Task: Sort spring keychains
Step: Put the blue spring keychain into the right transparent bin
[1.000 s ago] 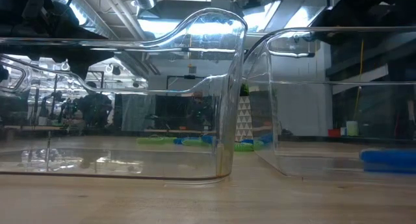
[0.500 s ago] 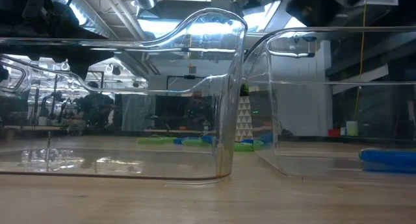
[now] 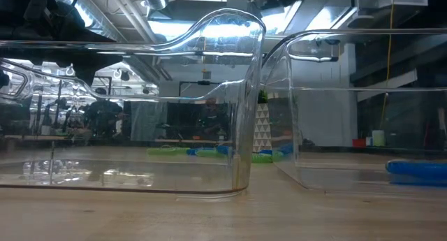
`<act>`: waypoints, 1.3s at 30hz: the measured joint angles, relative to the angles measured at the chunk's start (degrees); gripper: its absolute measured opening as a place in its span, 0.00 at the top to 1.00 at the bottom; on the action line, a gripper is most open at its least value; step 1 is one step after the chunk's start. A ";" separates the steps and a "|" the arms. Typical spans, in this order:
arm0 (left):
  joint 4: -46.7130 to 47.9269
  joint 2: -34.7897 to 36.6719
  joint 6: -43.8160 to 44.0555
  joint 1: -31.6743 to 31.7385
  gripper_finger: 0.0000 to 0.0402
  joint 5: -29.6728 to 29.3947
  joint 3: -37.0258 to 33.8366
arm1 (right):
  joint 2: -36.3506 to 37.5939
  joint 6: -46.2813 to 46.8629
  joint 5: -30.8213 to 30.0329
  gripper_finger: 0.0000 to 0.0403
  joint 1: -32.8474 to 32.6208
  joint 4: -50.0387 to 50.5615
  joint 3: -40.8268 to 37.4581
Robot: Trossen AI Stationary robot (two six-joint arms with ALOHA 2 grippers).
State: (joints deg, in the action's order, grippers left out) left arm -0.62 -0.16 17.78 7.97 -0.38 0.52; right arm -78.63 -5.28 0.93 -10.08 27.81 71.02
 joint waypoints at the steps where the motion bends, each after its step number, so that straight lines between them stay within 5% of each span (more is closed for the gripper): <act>1: 0.00 0.01 -0.02 0.00 0.56 -0.01 -0.01 | 0.00 0.01 0.01 0.49 0.41 -1.68 0.00; 11: 0.00 0.01 0.00 0.00 0.56 -0.02 0.00 | 0.00 0.31 0.07 0.49 3.01 -11.26 0.00; 39: -0.01 0.00 -0.01 0.02 0.56 -0.02 0.00 | -4.37 1.58 -2.95 0.49 11.80 -5.24 0.00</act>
State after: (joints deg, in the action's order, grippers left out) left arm -0.62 -0.16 17.77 7.99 -0.40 0.52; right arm -83.00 -3.70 -2.02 1.72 22.58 71.03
